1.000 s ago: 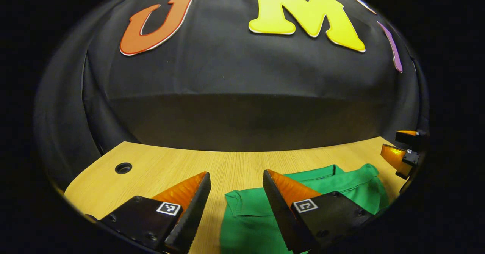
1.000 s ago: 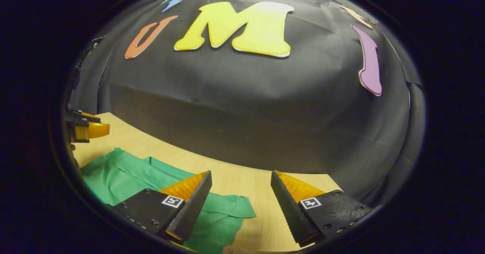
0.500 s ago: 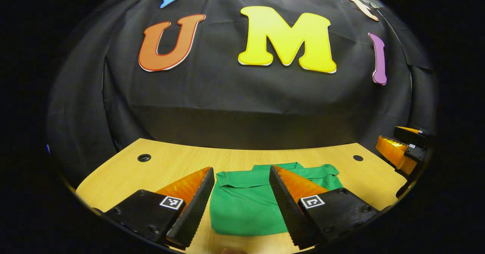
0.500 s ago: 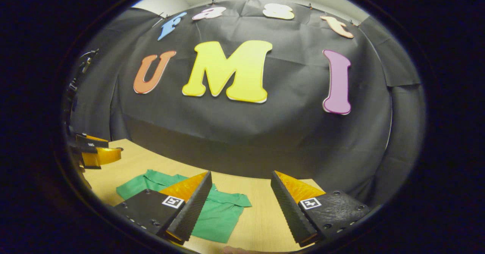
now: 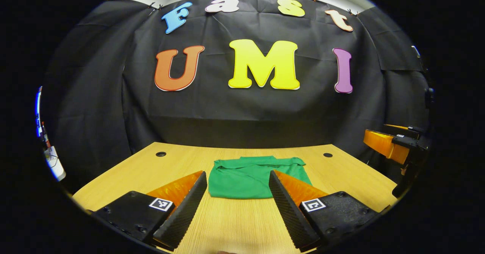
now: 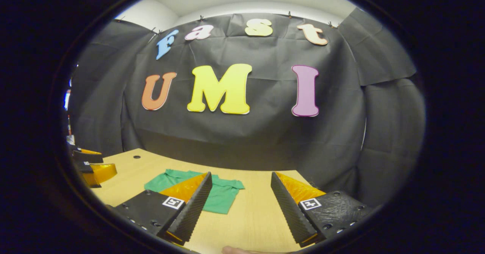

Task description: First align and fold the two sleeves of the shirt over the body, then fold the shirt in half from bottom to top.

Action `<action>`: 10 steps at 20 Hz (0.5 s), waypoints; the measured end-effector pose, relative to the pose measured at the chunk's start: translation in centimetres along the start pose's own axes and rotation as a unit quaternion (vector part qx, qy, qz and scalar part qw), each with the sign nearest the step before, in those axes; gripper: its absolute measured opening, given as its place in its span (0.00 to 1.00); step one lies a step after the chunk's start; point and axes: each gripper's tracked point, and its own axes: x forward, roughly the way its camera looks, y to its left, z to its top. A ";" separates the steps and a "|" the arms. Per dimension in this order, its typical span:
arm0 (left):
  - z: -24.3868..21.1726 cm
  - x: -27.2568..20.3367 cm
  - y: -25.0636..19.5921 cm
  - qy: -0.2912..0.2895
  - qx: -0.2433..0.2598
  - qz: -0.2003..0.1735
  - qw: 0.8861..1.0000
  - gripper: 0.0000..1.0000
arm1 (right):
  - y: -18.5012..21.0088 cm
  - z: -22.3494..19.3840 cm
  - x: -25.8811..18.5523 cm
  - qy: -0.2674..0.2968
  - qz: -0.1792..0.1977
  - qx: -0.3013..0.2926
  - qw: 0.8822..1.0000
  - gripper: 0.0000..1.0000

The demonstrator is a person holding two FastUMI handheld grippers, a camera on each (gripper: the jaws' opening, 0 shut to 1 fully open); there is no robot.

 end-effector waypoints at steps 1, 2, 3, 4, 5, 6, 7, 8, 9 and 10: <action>-0.1 -0.9 -0.3 -0.001 0.001 -0.005 1.000 1.00 | -0.7 -0.5 -1.3 0.001 -0.008 -0.007 1.000 0.96; -0.3 -1.9 -0.8 -0.006 0.000 -0.010 1.000 1.00 | -1.2 -1.1 -2.5 0.002 -0.010 -0.013 1.000 0.96; -0.4 -2.6 -1.0 -0.013 -0.006 -0.011 1.000 1.00 | -1.5 -1.5 -3.7 0.000 -0.011 -0.010 1.000 0.96; -0.8 -3.0 -1.4 -0.012 -0.013 -0.011 1.000 1.00 | -1.5 -2.0 -4.8 0.000 -0.008 0.004 1.000 0.96; -1.0 -3.2 -1.7 -0.005 -0.013 -0.008 1.000 1.00 | -1.2 -2.6 -6.0 0.001 0.002 0.018 1.000 0.96; -1.5 -3.6 -1.9 0.008 -0.001 -0.007 1.000 1.00 | -1.3 -3.0 -6.9 -0.002 0.008 0.027 1.000 0.97; -1.1 -4.3 -1.6 -0.003 0.003 0.005 1.000 1.00 | -1.7 -2.9 -7.4 0.009 -0.001 0.018 1.000 0.95; -0.3 -4.6 -1.4 -0.016 0.002 0.012 1.000 1.00 | -1.9 -2.5 -8.2 -0.001 -0.002 -0.001 1.000 0.95; 0.0 -4.7 -1.8 -0.023 -0.001 0.011 1.000 1.00 | -2.4 -1.5 -8.7 -0.022 -0.012 -0.010 1.000 0.95; 0.1 -5.0 -2.0 -0.030 -0.006 0.010 0.999 1.00 | -2.4 -0.9 -9.2 -0.035 -0.017 -0.015 0.999 0.96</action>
